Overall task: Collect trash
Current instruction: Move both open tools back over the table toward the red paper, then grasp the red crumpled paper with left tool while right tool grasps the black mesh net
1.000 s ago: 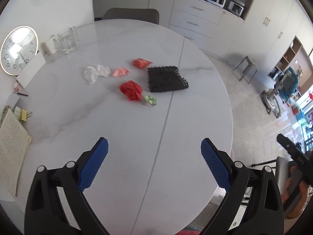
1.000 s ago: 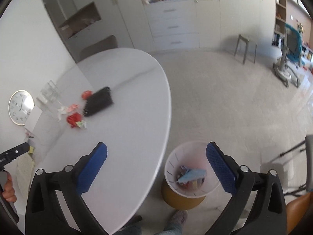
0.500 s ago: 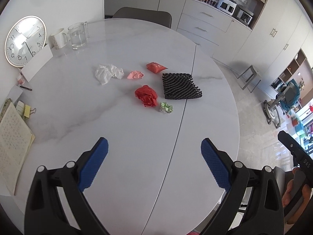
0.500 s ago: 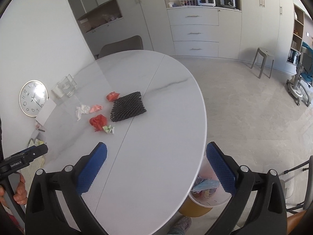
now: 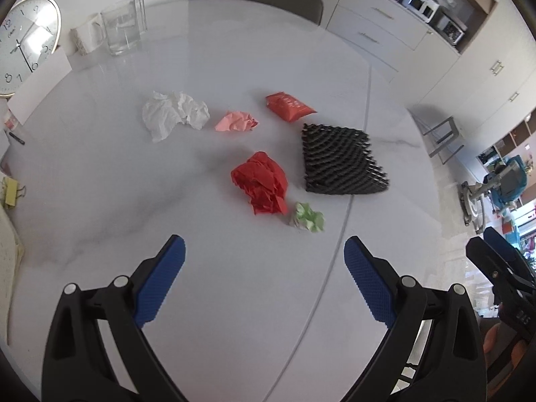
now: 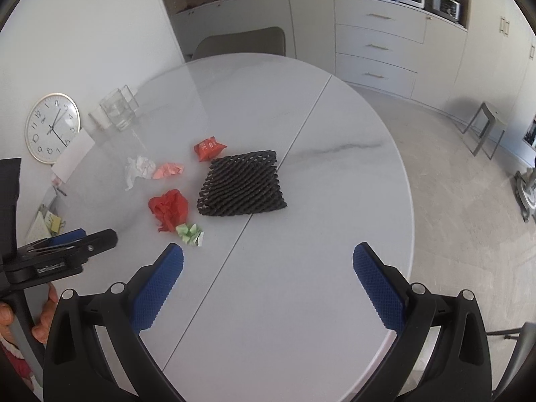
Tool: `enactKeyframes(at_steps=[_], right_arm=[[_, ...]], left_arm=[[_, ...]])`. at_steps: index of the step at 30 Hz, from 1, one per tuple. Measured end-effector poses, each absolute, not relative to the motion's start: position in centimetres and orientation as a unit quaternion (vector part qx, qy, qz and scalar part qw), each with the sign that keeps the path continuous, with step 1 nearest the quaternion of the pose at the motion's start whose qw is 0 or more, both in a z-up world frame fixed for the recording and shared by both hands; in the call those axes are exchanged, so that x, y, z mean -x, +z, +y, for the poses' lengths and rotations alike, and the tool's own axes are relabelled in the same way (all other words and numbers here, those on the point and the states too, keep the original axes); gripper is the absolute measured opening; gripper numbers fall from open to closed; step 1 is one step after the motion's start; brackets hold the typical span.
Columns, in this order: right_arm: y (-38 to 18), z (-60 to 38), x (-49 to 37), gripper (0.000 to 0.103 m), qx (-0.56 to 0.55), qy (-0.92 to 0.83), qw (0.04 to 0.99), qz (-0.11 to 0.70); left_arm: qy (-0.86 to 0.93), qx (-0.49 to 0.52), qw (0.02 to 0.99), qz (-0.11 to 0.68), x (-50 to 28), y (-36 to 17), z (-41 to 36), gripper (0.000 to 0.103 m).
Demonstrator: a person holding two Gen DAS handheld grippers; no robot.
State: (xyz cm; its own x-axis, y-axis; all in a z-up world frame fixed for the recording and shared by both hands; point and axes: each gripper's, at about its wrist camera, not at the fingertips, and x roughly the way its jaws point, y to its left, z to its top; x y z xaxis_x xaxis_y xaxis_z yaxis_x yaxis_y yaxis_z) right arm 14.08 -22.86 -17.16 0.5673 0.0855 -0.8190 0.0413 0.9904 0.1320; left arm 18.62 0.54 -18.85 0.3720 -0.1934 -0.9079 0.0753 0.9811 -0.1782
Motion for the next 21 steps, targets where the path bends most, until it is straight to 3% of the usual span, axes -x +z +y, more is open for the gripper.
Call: enactKeyframes(at_steps=[11,19,21], right_arm=[[-23.2,-22.2,-23.6,0.101,-0.077,0.027,0.862,0.501],[-25.7,-21.9,-26.0,0.101,-0.080,0.028,0.854,0.513],[-26.1,-21.8,-26.4,0.101,-0.078,0.030,0.853,0.515]], left_arm=[[-0.037,0.044,0.798,0.600,-26.5,-26.1,-1.1,0.084],[-0.043,0.059,0.788,0.611,-27.9,-28.0,-0.7,0.042],[-0.047,0.063,0.790,0.608,-28.0,-27.8,-0.5,0.037]])
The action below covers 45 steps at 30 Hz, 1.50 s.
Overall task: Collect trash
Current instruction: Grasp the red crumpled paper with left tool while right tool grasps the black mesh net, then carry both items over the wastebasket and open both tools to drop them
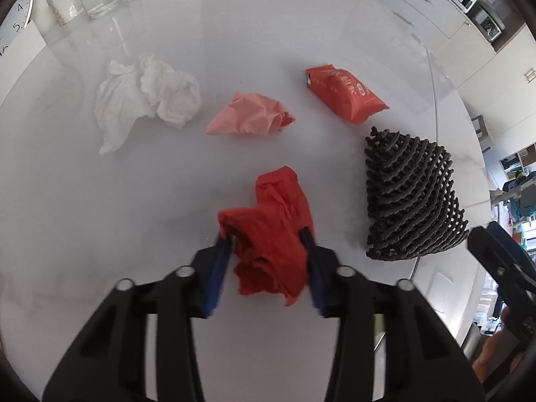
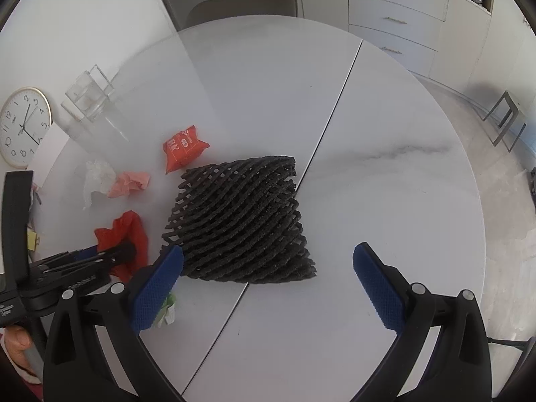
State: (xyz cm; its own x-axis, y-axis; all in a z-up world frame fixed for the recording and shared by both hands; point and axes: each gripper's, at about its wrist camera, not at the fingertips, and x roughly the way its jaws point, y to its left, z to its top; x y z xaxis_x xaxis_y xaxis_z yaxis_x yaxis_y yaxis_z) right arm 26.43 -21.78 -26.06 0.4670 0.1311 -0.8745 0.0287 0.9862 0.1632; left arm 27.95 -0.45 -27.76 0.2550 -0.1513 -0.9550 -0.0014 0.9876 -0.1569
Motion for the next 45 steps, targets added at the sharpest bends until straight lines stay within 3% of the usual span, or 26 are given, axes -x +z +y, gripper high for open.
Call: enactKeyframes(at_steps=[8,10,12,13,15,16,18,20,35,45], right_arm=[[-28.3,-20.8,-29.4,0.101,-0.083,0.038,0.841,0.534],[-28.9,-20.3,-29.9,0.095,-0.078,0.036,0.836,0.542],[-29.6,-19.7,-30.3,0.074,-0.075,0.039,0.827,0.556],[-29.6,-19.5,-30.3,0.073,-0.074,0.038,0.826,0.558],[-29.4,-19.1,-30.1,0.048,-0.059,0.031,0.829,0.556],[-29.2,-19.0,-30.0,0.042,-0.058,0.031,0.828,0.557],[-29.0,-19.3,-29.8,0.020,-0.066,0.036,0.827,0.556],[-28.7,-19.5,-29.3,0.014,-0.070,0.038,0.827,0.556],[-20.9,-22.1,-21.8,0.009,-0.073,0.033,0.871,0.485],[-15.3,-27.2,-9.8,0.009,-0.084,-0.024,0.895,0.438]], left_arm=[[-0.047,0.060,0.809,0.583,-27.8,-25.0,1.6,0.033],[-0.046,0.056,0.814,0.576,-27.5,-24.2,2.2,0.033],[-0.047,0.053,0.818,0.571,-27.0,-23.5,2.6,0.033],[-0.047,0.051,0.820,0.569,-26.8,-23.1,2.7,0.033],[-0.046,0.048,0.823,0.565,-26.3,-22.5,3.2,0.033],[-0.045,0.046,0.824,0.563,-26.0,-22.3,3.3,0.033],[-0.047,0.044,0.826,0.560,-25.4,-21.7,3.5,0.033],[-0.047,0.040,0.827,0.558,-24.6,-21.3,3.8,0.033],[-0.083,0.030,0.844,0.530,-19.7,-16.9,1.7,0.033],[-0.189,-0.021,0.840,0.509,-11.2,-13.0,-6.4,0.033]])
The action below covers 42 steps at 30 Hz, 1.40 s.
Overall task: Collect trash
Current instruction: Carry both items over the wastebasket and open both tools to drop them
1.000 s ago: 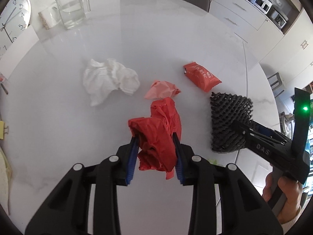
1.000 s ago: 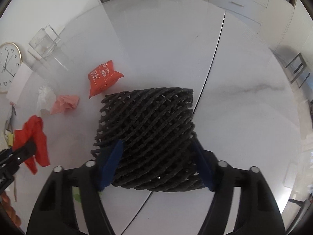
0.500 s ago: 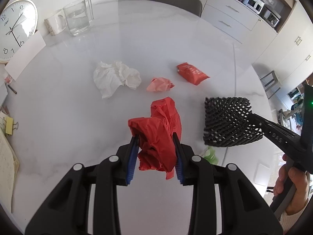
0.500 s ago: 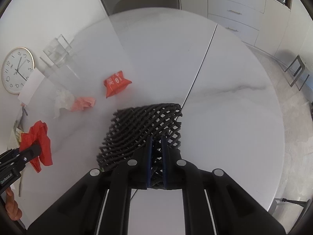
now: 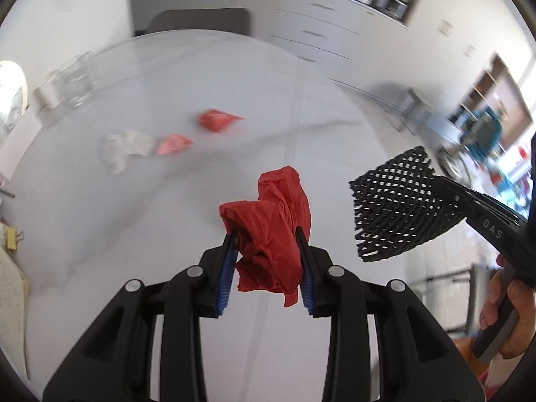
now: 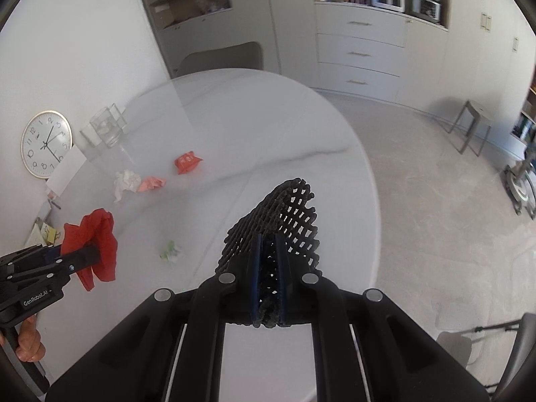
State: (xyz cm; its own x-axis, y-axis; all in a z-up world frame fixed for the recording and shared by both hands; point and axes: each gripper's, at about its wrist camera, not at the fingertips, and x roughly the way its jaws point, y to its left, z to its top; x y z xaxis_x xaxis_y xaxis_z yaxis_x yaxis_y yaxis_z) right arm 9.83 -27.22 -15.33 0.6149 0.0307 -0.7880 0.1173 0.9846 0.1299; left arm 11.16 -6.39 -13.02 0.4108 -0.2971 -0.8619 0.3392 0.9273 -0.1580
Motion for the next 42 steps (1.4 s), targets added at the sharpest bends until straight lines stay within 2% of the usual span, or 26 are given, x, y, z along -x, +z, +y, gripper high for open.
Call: enactKeyframes(at_steps=[7,14,26,27,28,30,31,33,36,42], right_arm=[[-14.9,-33.4,0.4,0.009,-0.115,-0.098,0.890,0.430],[-15.1,-39.1,7.3,0.009,-0.134,-0.154,0.880,0.429],[-17.0,-46.4,11.2,0.009,-0.155,-0.198,0.863,0.438],[-17.1,-46.5,11.0,0.009,-0.155,-0.197,0.863,0.439],[-17.3,-46.8,10.8,0.009,-0.155,-0.195,0.863,0.440],[-17.7,-47.3,10.3,0.009,-0.155,-0.190,0.863,0.442],[-17.8,-47.3,10.1,0.009,-0.155,-0.187,0.863,0.443],[-18.2,-47.5,9.5,0.009,-0.155,-0.183,0.863,0.445],[-18.8,-47.5,8.6,0.009,-0.156,-0.173,0.864,0.447],[-20.5,-46.9,6.8,0.009,-0.155,-0.152,0.863,0.456]], left_arm=[[-0.286,-0.068,0.810,0.507,-4.3,-12.8,-15.0,0.033],[-0.360,-0.103,0.767,0.521,0.7,-14.7,-24.3,0.033],[-0.376,-0.159,0.718,0.563,2.3,-21.8,-34.8,0.033],[-0.370,-0.162,0.715,0.570,1.9,-22.6,-35.3,0.039],[-0.365,-0.163,0.713,0.576,1.7,-23.2,-35.4,0.050],[-0.353,-0.166,0.713,0.583,1.4,-24.2,-35.8,0.065],[-0.348,-0.166,0.715,0.583,1.4,-24.5,-35.9,0.068],[-0.344,-0.168,0.716,0.583,1.1,-24.7,-36.1,0.071],[-0.342,-0.167,0.719,0.582,1.2,-24.3,-35.6,0.080],[-0.318,-0.137,0.745,0.570,-0.7,-21.3,-32.3,0.083]])
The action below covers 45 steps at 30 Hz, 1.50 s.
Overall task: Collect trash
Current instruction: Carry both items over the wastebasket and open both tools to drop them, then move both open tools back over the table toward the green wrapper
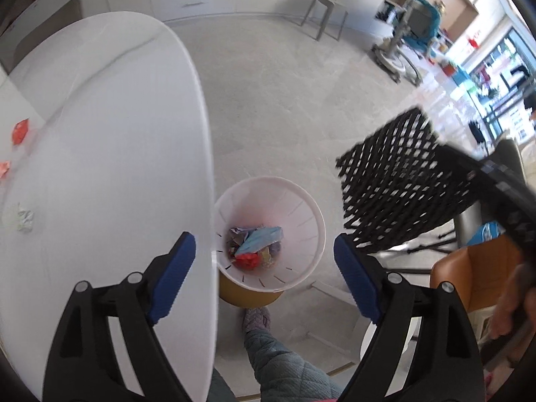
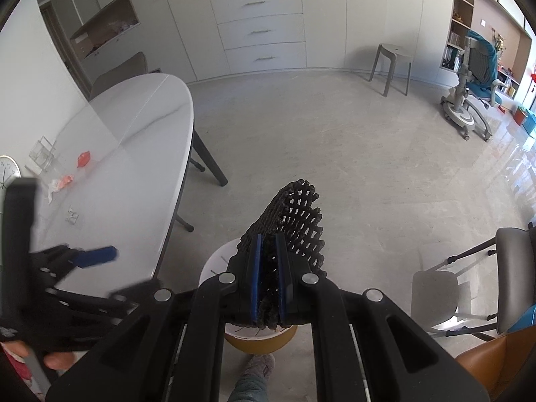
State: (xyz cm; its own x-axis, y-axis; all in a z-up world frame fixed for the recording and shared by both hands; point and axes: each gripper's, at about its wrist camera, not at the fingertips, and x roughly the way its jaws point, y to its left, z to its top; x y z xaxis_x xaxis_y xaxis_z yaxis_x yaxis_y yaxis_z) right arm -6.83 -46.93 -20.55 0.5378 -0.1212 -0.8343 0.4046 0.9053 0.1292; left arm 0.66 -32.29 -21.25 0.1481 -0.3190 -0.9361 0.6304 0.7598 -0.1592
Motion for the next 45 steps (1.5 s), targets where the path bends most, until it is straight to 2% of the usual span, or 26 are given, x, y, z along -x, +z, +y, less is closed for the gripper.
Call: enactKeyframes(at_steps=[1,3,10,11,12,14,15,17,21,27,32,37,45], right_arm=[[-21.0,-46.7,6.5,0.009,-0.156,-0.150,0.862,0.459],[-22.2,-46.4,5.8,0.009,-0.159,-0.143,0.858,0.468],[-27.9,-44.6,3.4,0.012,-0.152,-0.127,0.838,0.508],[-28.7,-44.3,3.1,0.021,-0.150,-0.128,0.832,0.519],[-29.4,-44.0,2.8,0.039,-0.149,-0.129,0.827,0.527],[-30.0,-43.4,2.5,0.061,-0.148,-0.133,0.821,0.534],[-30.1,-43.1,2.5,0.066,-0.146,-0.137,0.820,0.536],[-29.6,-42.4,2.4,0.071,-0.147,-0.141,0.820,0.535],[-25.7,-40.6,3.0,0.099,-0.161,-0.155,0.825,0.518],[-17.7,-37.5,4.5,0.101,-0.193,-0.141,0.861,0.450],[-13.5,-34.2,4.3,0.101,-0.164,-0.127,0.882,0.424],[-12.5,-30.3,2.0,0.101,-0.144,-0.093,0.891,0.420],[-14.0,-22.6,-3.5,0.101,-0.101,-0.012,0.892,0.440]], left_arm=[[-0.310,-0.126,0.753,0.567,-1.1,-20.5,-31.0,0.088],[-0.293,-0.108,0.769,0.557,-1.8,-19.2,-28.6,0.093],[-0.223,-0.097,0.805,0.541,-3.4,-16.6,-20.0,0.093],[-0.215,-0.093,0.807,0.543,-3.7,-16.5,-19.0,0.093],[-0.204,-0.086,0.809,0.545,-3.8,-16.3,-17.6,0.093],[-0.187,-0.075,0.813,0.547,-4.2,-16.2,-15.7,0.093],[-0.178,-0.068,0.814,0.549,-4.5,-16.1,-14.6,0.093],[-0.163,-0.056,0.816,0.553,-4.8,-16.0,-12.5,0.093],[-0.149,-0.036,0.827,0.541,-4.9,-14.1,-10.0,0.093],[-0.133,-0.023,0.849,0.510,-3.9,-10.7,-4.8,0.095],[-0.115,-0.009,0.865,0.488,-3.1,-8.7,0.3,0.095],[-0.093,0.021,0.868,0.487,-3.2,-8.4,4.4,0.095],[-0.055,0.039,0.866,0.495,-4.5,-9.2,9.5,0.095]])
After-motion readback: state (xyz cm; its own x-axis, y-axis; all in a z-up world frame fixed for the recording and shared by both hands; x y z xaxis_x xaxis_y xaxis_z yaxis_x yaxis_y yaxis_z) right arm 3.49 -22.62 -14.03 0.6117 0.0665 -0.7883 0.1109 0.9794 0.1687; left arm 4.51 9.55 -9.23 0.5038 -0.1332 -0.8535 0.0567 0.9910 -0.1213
